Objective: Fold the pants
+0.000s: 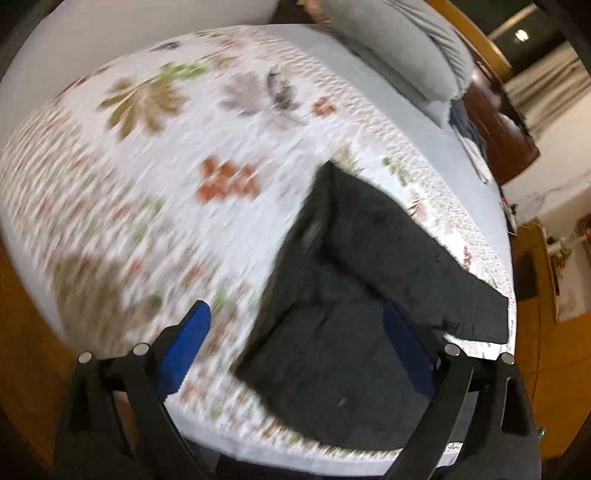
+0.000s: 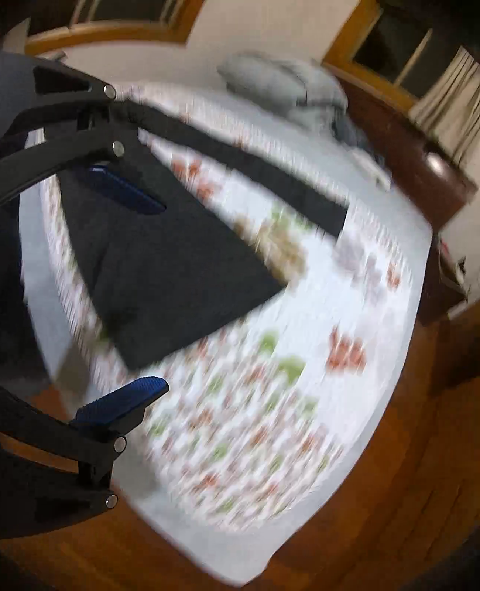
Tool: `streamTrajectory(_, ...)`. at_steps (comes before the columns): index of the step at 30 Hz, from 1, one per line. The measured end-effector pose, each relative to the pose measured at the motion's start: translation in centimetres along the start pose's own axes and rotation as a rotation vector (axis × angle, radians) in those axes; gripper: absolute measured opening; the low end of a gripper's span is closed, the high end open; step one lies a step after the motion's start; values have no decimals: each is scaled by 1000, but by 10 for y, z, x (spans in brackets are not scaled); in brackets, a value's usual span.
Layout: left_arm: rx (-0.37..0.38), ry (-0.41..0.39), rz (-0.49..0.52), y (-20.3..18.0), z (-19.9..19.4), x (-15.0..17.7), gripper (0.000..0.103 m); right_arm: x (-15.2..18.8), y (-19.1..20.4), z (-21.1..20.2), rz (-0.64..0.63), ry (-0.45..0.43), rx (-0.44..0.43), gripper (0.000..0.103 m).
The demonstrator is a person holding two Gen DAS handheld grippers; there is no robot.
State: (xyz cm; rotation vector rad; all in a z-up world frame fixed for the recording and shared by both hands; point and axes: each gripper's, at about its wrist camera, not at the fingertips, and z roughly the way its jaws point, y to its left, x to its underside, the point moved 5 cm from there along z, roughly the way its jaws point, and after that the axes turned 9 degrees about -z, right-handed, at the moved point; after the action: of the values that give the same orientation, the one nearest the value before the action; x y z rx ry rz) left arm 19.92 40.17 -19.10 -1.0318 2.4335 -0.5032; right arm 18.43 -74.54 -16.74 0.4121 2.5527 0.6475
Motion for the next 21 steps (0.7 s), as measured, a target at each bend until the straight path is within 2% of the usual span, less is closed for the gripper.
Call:
streamTrajectory(3, 19, 15, 23, -25, 18, -27, 94, -37, 39, 16, -22, 8, -66, 92)
streamTrajectory(5, 87, 70, 14, -44, 40, -46, 94, -58, 64, 34, -47, 28, -80, 95)
streamTrajectory(7, 114, 104, -8, -54, 60, -62, 94, -77, 93, 60, -94, 66, -78, 95)
streamTrajectory(10, 104, 115, -4, -66, 85, -83, 94, -104, 127, 102, -162, 112, -58, 96)
streamTrajectory(15, 84, 194, 33, -86, 141, -111, 94, -144, 168, 165, -263, 194, -73, 99)
streamTrajectory(21, -8, 244, 97, -90, 199, -135, 94, -200, 198, 228, -312, 231, -83, 99)
